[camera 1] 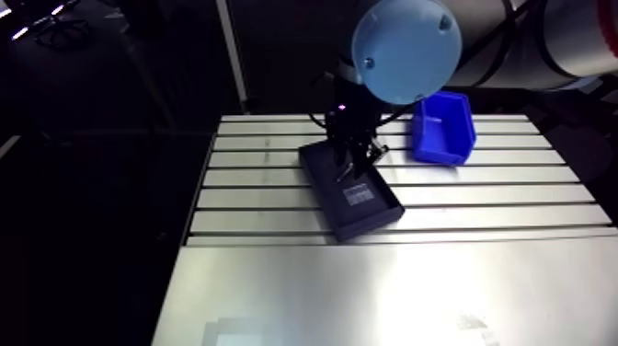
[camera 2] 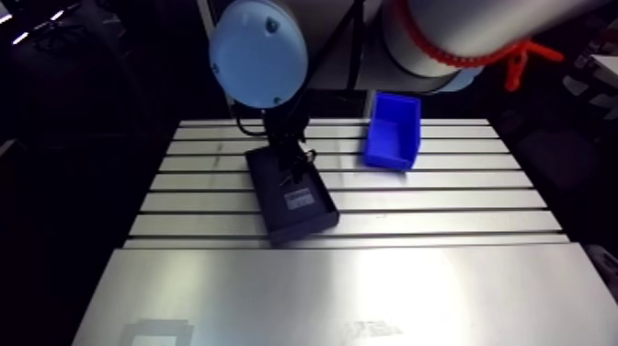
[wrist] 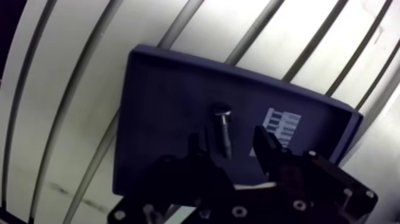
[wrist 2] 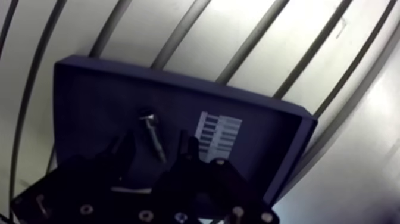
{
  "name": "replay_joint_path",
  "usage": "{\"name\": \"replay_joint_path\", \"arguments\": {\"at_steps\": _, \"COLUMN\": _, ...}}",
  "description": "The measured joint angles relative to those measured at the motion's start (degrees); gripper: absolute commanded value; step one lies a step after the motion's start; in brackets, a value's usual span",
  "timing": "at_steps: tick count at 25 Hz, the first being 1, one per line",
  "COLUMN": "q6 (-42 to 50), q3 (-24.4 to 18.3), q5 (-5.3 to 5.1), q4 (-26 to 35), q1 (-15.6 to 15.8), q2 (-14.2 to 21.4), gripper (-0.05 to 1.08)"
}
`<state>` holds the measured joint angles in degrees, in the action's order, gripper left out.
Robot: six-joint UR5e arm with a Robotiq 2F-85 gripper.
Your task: Pick up the M10 bolt from the tray and put it into the blue bin.
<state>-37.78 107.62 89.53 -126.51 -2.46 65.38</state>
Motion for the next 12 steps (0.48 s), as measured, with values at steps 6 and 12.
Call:
{"name": "replay_joint_path", "arguments": {"at_steps": 6, "q6": -0.1, "q3": 0.0, "q5": 0.01, "q4": -0.1, "q1": 0.0, "q2": -0.6, "gripper": 0.51}}
{"name": "replay_joint_path", "arguments": {"at_steps": 12, "q6": -0.1, "q3": 0.0, "q5": 0.06, "q4": -0.2, "q1": 0.0, "q2": -0.7, "gripper": 0.56}}
